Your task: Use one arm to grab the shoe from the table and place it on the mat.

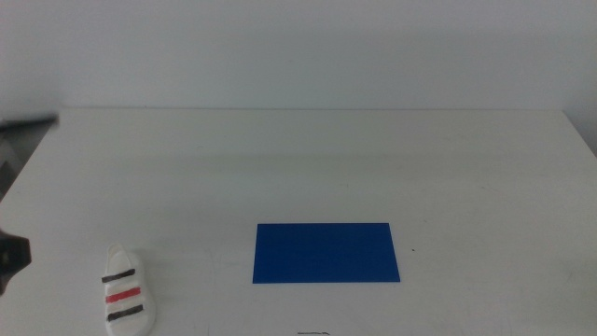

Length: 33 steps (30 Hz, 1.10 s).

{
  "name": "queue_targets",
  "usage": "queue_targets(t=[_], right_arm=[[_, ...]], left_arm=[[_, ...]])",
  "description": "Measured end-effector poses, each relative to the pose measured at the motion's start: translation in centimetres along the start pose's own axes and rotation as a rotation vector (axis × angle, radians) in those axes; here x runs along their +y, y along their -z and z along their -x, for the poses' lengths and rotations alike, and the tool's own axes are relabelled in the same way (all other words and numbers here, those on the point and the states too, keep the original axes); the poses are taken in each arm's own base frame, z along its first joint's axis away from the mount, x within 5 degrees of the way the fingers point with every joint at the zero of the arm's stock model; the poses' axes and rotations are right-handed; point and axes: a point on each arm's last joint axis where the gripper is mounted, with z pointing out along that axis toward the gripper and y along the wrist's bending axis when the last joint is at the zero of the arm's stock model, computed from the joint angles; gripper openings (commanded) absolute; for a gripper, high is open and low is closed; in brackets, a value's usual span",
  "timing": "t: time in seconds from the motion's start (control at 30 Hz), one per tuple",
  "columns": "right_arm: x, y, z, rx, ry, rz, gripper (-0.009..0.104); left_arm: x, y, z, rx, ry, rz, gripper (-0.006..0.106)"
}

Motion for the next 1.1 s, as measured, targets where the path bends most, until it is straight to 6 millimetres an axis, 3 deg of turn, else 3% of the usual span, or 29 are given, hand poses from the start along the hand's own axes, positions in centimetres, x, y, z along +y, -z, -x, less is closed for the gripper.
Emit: queue_targets(t=[0.2,0.5,0.8,1.1], right_arm=[[0.0,0.0,0.0,0.000,0.000,0.000,0.094],[0.0,0.0,0.0,0.000,0.000,0.000,0.094],[0.0,0.0,0.0,0.000,0.000,0.000,0.094],[0.0,0.0,0.0,0.000,0.000,0.000,0.094]], left_arm=[[-0.2,-1.4,2.1,0.199,0.128,0.033,0.094],[-1.0,-4.0,3.6,0.412,0.205,0.015,0.094],[-1.7,-9.7,4.1,0.626,0.274,0.016,0.094],[-4.6,-14.6,5.6,0.691,0.196,0.106,0.094]])
